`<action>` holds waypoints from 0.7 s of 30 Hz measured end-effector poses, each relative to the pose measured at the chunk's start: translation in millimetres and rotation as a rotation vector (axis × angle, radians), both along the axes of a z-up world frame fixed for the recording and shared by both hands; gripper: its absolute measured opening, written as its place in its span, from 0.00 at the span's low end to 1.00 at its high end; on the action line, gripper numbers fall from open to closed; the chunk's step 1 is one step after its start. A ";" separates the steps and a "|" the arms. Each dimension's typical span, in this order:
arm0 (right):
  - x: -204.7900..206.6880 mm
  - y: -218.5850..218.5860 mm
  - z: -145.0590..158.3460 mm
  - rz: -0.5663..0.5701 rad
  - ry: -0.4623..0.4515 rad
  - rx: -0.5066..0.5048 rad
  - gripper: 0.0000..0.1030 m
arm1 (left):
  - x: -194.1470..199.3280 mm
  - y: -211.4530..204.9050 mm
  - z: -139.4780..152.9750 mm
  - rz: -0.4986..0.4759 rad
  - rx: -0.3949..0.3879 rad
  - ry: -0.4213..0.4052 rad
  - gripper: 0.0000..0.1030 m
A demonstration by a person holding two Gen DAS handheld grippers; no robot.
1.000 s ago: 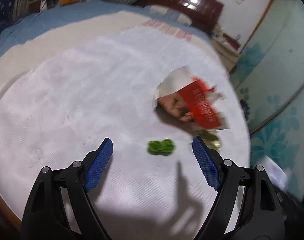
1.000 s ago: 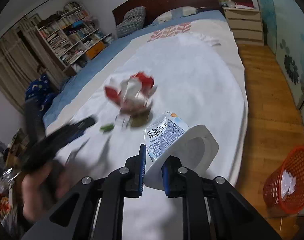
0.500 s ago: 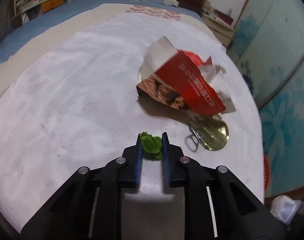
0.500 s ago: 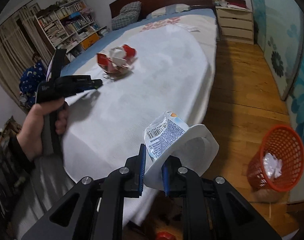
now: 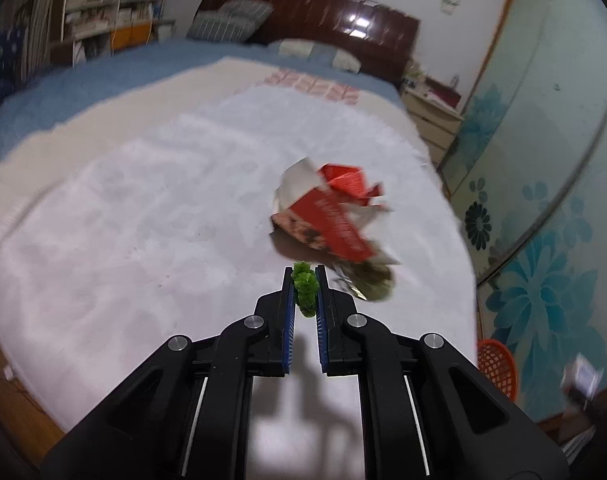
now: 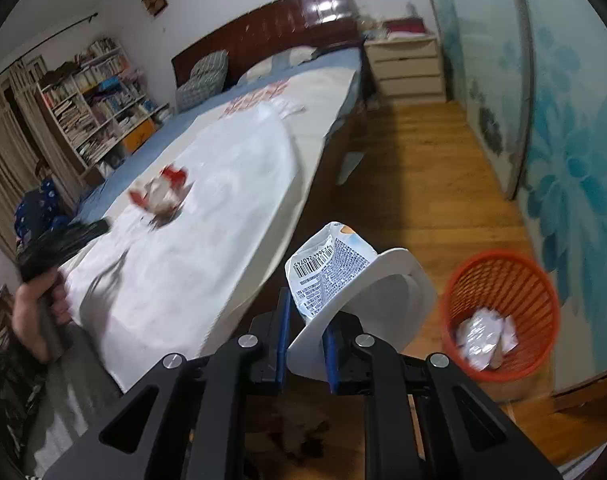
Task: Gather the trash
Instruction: 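Carry the cup and green cap to the orange basket and open both tools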
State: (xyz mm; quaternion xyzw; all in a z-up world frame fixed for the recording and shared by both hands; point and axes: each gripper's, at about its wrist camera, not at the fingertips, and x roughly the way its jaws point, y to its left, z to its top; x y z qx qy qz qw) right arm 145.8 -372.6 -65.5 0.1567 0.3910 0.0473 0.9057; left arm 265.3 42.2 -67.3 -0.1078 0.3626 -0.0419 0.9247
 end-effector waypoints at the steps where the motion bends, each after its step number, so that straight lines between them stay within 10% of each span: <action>1: -1.5 -10.9 5.4 -0.013 -0.014 -0.009 0.16 | -11.3 -9.1 9.7 -0.022 0.005 -0.024 0.09; 8: 4.1 -124.6 35.5 -0.106 -0.084 -0.185 0.16 | -47.7 -125.0 58.6 -0.295 0.041 -0.120 0.09; 12: 0.5 -188.7 31.2 -0.242 -0.082 -0.105 0.16 | -46.8 -232.4 73.1 -0.502 -0.010 -0.130 0.09; 21: -0.1 -269.7 -41.5 -0.374 0.104 0.199 0.16 | -28.2 -455.3 -28.5 -0.825 0.076 0.088 0.09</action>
